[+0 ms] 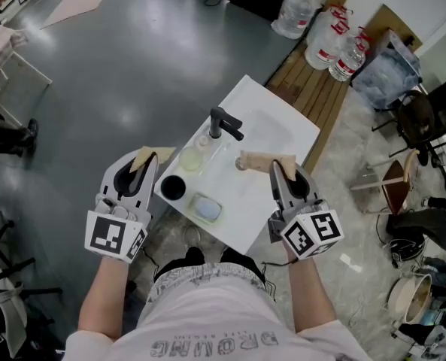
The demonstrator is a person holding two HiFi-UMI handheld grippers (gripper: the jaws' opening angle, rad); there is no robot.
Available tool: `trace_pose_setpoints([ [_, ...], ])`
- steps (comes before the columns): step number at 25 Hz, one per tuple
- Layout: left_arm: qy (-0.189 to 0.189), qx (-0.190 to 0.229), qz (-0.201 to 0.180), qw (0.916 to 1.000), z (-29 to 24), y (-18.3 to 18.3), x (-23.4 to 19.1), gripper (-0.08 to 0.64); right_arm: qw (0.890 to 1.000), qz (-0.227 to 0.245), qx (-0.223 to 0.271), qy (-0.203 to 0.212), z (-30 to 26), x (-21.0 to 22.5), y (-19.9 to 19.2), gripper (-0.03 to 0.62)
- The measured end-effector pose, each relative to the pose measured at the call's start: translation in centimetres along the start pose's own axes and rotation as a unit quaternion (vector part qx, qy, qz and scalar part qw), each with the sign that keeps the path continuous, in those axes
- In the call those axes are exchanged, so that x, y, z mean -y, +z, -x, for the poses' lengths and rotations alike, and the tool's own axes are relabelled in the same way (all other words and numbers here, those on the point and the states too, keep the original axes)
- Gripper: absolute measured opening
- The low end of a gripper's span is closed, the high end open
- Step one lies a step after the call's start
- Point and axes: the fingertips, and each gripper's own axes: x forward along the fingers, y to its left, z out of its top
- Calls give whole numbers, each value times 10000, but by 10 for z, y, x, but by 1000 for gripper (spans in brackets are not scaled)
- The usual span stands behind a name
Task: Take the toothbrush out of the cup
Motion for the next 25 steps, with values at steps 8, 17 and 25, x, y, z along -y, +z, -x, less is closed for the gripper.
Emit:
trace_pose_setpoints([
  [8, -4, -5, 17, 10000, 1, 0, 0, 64, 10000, 2, -30, 32, -2, -3, -1, 83],
  [17, 34, -19, 45, 10000, 1, -1, 0, 64, 9999, 7, -91, 86, -4, -3, -3, 81],
  [25, 87, -49, 88, 9999, 3, -4, 0, 64, 9998, -8, -173, 139, -6, -3, -7, 81],
])
